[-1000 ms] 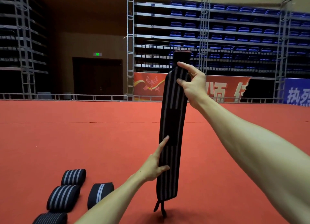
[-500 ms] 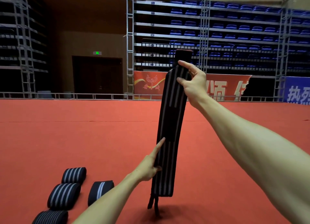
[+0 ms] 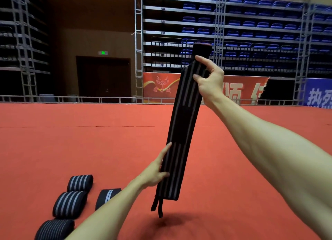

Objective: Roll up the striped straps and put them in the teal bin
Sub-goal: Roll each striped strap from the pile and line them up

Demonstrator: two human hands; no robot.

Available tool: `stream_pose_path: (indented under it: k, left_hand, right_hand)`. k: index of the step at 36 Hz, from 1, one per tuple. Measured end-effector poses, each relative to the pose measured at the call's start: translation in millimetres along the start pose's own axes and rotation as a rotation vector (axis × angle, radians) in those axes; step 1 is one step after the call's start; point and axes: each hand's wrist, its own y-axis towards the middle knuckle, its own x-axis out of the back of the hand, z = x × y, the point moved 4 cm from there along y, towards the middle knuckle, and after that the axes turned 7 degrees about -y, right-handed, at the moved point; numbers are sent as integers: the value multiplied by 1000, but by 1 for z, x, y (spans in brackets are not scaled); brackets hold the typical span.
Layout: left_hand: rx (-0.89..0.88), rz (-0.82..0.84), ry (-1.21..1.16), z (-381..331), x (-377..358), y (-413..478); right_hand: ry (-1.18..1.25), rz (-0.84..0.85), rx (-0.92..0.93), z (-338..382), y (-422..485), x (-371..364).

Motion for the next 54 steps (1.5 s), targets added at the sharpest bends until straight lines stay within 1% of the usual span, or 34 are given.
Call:
stream_pose_path:
  k: [7,12,32,36,42,48,51,54]
  left_hand:
    - [59,47,64,15,-1,-7]
    - [92,35,75,19,-2,-10]
    - [119,44,84,23,-5,-13]
    - [86,-17,85,9,-5,-7]
    - [-44,-124,6,-26,-1,14]
    - [-134,-300,-51,-69,9,37]
    - [-186,-389,-19,-97,19,48]
    - [-230,-522,25,-126,32,56]
  right_hand:
    - [16,-70,-4,4,5,9]
    - [6,-66,-7,5,4,9]
    - [12,-33,-12,-2,-2,-1]
    - [10,-7,-2,-4,-5,-3]
    - [-7,60,-13,-17,-19,-12]
    - [-19,101,-26,-31,-33,-16]
    - [-4,130,-39,-33,-37,-17]
    - [15,145,-39,-34,-42,-18]
